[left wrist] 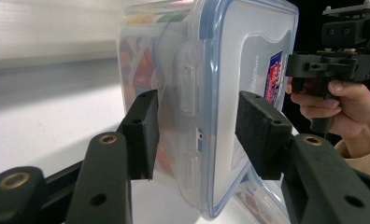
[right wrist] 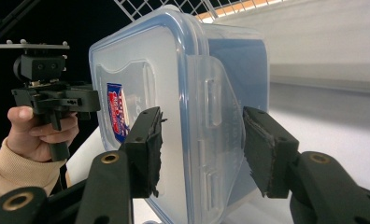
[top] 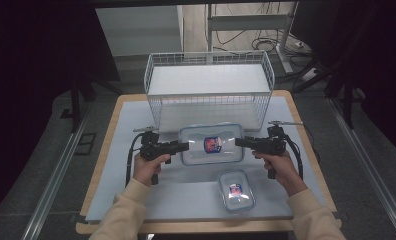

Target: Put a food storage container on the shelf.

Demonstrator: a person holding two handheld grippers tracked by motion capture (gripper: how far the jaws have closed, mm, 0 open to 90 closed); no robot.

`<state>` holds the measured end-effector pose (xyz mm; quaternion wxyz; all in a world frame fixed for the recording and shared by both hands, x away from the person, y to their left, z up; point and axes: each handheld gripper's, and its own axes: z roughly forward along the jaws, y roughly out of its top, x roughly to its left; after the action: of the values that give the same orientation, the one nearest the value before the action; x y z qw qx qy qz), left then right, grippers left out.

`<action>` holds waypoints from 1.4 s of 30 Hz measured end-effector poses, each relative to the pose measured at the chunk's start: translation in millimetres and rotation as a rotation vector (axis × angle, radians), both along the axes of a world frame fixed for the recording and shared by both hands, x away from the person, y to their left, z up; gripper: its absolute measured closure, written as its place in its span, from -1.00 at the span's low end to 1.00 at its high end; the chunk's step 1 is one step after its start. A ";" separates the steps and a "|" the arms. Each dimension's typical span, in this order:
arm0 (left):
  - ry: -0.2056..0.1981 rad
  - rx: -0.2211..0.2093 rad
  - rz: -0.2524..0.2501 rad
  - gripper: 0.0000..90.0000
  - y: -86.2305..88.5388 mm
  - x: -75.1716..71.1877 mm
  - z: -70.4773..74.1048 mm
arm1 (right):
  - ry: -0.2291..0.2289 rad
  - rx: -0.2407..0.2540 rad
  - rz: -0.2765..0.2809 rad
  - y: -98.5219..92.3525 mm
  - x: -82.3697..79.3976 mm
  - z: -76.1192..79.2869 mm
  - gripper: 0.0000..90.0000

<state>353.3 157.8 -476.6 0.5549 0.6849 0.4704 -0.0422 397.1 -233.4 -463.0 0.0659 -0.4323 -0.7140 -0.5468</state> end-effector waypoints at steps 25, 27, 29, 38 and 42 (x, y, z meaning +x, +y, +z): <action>-0.070 -0.005 -0.021 0.13 -3.2 2.7 34.6 | -0.095 0.002 -0.008 -4.3 -6.3 34.6 0.10; -0.076 -0.008 -0.019 0.13 -3.3 2.8 39.9 | -0.106 0.005 -0.008 -4.9 -6.8 40.8 0.10; -0.084 -0.017 -0.022 0.16 -1.9 3.6 45.8 | -0.113 0.013 -0.011 -5.5 -6.8 46.4 0.10; -0.119 -0.024 -0.017 0.16 -0.2 10.2 75.3 | -0.162 0.025 -0.019 -3.3 -3.3 78.6 0.10; -0.154 -0.020 -0.020 0.16 1.8 14.2 96.6 | -0.188 0.031 -0.022 -1.5 -1.0 95.0 0.11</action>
<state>367.5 159.6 -380.1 0.5960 0.6851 0.4188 0.0003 396.0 -234.9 -368.0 -0.0009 -0.3858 -0.7038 -0.5965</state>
